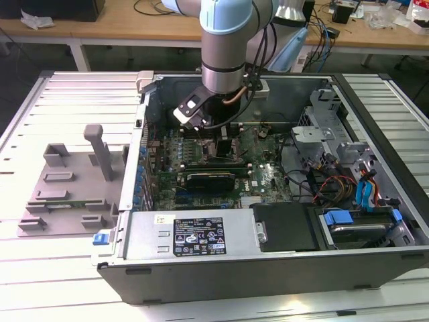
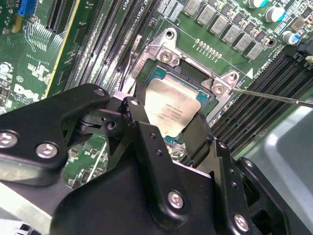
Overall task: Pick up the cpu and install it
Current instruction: 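Place the cpu into insertion slot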
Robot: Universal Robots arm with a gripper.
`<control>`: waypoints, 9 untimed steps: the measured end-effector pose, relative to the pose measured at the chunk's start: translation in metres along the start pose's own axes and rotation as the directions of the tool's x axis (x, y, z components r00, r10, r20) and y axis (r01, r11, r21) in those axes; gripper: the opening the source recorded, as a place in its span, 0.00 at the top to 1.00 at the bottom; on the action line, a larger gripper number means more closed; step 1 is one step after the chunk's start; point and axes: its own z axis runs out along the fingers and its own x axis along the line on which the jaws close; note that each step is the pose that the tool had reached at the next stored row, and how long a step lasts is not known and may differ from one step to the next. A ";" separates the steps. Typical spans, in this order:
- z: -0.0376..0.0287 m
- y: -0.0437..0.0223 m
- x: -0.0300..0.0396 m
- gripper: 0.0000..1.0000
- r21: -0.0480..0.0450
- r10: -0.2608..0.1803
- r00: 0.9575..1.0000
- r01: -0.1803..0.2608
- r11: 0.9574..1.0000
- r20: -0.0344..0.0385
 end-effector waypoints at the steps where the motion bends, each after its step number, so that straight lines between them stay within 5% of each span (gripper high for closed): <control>1: 0.0001 -0.0001 0.0001 0.46 0.000 0.000 1.000 0.000 1.000 0.000; 9: 0.0014 0.0001 0.0015 0.46 0.000 0.000 1.000 0.000 1.000 0.000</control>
